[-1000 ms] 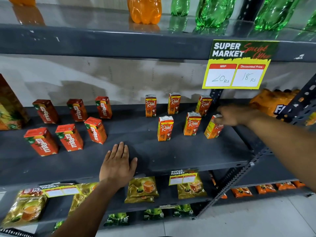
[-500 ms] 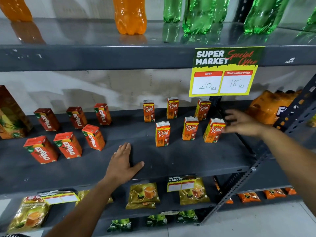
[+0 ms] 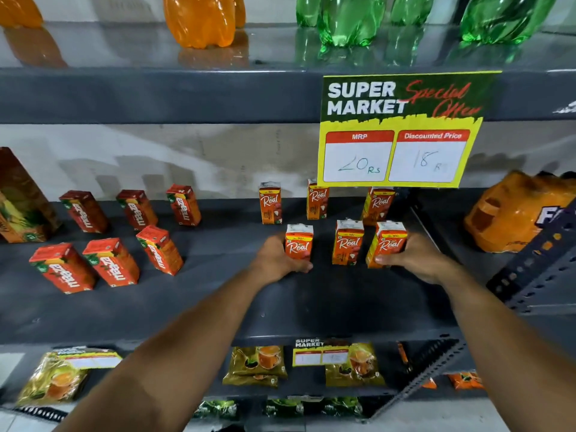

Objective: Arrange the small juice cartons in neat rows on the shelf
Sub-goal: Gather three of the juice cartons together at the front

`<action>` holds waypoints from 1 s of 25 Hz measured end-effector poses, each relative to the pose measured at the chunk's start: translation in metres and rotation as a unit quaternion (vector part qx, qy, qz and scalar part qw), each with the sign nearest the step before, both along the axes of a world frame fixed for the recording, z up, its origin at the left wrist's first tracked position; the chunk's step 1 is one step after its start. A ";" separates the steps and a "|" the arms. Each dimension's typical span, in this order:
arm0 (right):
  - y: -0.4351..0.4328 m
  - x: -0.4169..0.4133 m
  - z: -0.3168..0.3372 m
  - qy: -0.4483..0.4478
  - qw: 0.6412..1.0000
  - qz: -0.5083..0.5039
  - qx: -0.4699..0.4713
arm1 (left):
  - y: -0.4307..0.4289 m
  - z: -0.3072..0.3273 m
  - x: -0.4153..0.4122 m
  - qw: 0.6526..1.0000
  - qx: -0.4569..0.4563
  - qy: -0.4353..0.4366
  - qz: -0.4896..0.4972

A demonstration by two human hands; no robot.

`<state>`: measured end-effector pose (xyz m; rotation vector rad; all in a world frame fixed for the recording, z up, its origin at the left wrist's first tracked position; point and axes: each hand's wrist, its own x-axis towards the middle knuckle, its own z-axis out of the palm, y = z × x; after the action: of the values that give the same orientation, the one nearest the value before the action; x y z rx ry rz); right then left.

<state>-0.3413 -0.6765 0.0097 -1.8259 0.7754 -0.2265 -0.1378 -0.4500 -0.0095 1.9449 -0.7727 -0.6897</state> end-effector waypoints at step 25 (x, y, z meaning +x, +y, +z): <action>0.069 -0.028 -0.027 0.020 0.989 0.091 -0.113 | 0.012 -0.022 -0.072 0.992 -0.107 0.048 -0.035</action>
<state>-0.3688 -0.6071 -0.0172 -2.1076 0.6254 -0.1643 -0.2099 -0.4379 -0.0317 1.6855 -0.8235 -0.7058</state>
